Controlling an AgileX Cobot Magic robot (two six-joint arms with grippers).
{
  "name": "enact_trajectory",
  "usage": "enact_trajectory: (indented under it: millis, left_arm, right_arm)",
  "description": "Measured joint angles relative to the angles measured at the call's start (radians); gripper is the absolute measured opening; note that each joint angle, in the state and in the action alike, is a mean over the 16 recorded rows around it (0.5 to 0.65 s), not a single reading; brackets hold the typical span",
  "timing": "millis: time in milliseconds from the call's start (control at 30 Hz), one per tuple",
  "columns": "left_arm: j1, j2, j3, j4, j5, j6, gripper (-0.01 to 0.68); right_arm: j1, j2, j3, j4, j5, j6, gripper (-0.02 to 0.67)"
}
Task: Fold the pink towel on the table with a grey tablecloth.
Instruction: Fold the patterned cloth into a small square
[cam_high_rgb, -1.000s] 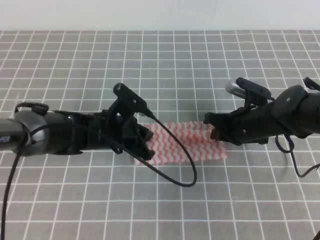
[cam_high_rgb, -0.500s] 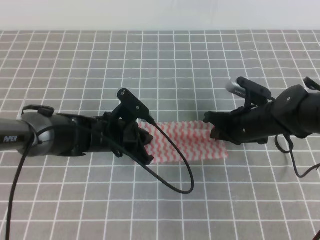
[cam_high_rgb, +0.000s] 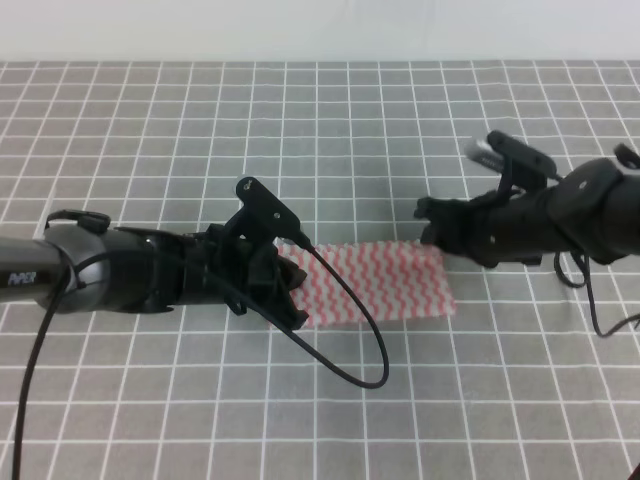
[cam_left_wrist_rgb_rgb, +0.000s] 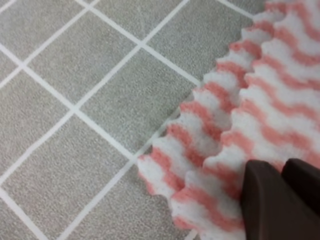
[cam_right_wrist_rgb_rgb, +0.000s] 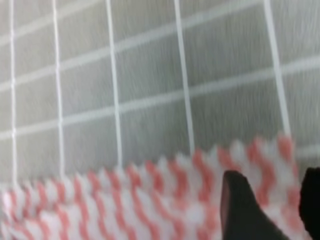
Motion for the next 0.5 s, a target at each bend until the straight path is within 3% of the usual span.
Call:
enact_trajectory:
  millis: [133, 500]
  left_arm:
    - [0.0, 0.0, 0.001, -0.001, -0.004, 0.0, 0.064]
    - [0.0, 0.0, 0.001, -0.001, -0.003, 0.0, 0.064]
  right_arm:
    - [-0.008, -0.001, -0.043, -0.004, 0.05, -0.016, 0.216]
    - [0.001, 0.019, -0.129, -0.021, 0.234, -0.069, 0.036]
